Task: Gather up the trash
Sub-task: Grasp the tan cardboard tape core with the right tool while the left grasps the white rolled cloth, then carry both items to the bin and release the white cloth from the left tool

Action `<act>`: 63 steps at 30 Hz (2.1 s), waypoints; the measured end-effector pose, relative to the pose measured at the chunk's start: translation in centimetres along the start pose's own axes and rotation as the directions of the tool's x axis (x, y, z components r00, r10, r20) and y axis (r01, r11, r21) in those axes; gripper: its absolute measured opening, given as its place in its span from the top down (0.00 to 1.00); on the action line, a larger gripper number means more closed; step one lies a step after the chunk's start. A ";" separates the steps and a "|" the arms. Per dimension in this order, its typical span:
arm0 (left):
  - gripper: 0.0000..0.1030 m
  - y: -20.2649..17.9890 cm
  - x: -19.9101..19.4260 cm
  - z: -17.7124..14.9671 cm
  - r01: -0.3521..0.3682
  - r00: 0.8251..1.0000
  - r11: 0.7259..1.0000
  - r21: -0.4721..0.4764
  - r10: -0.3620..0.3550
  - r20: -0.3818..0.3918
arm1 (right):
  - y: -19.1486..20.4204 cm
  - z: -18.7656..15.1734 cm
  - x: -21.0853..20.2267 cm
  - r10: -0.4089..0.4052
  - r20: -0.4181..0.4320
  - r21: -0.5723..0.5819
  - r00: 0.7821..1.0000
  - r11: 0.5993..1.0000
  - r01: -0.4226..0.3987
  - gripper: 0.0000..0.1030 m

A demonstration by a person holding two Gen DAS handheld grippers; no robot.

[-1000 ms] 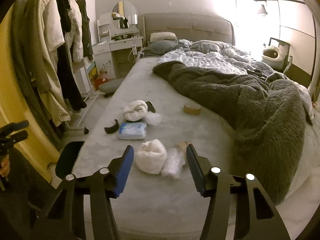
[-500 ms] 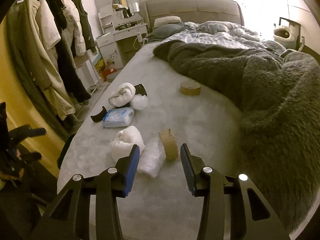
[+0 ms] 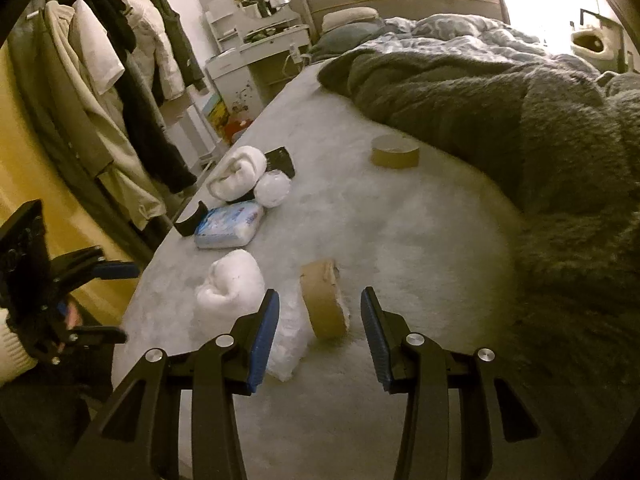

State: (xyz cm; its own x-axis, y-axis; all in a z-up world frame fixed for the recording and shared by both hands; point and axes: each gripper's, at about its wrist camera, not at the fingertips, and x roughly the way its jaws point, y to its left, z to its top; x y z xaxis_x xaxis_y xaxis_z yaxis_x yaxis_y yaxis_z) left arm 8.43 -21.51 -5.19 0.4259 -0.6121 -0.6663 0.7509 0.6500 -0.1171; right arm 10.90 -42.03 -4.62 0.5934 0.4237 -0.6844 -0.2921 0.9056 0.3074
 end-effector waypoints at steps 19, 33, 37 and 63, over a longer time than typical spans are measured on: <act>0.19 -0.2 5.3 2.6 0.127 0.991 0.985 -0.113 -0.129 -0.014 | -0.4 0.8 2.0 -0.008 -0.014 -0.039 1.000 0.999 0.008 0.82; 0.16 -0.3 7.2 4.1 0.096 0.995 0.984 -0.147 -0.098 -0.012 | 0.5 1.8 0.5 -0.118 0.060 -0.125 0.991 0.984 0.124 0.82; 0.17 -0.3 7.9 4.1 0.076 0.996 0.987 -0.142 -0.081 -0.030 | 0.4 1.9 0.4 -0.148 0.077 -0.131 0.986 0.979 0.157 0.82; 0.52 4.9 1.4 4.7 -0.094 0.994 0.979 -0.180 0.101 0.031 | 5.4 7.2 2.5 -0.109 0.152 -0.145 0.982 0.981 0.132 0.83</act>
State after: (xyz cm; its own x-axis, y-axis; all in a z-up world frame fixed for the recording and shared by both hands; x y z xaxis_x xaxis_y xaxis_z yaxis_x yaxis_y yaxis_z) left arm 15.07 -21.29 -3.19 0.5151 -0.5573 -0.6512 0.6048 0.7747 -0.1846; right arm 16.22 -35.93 0.05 0.7290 0.3199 -0.6052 -0.3169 0.9414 0.1159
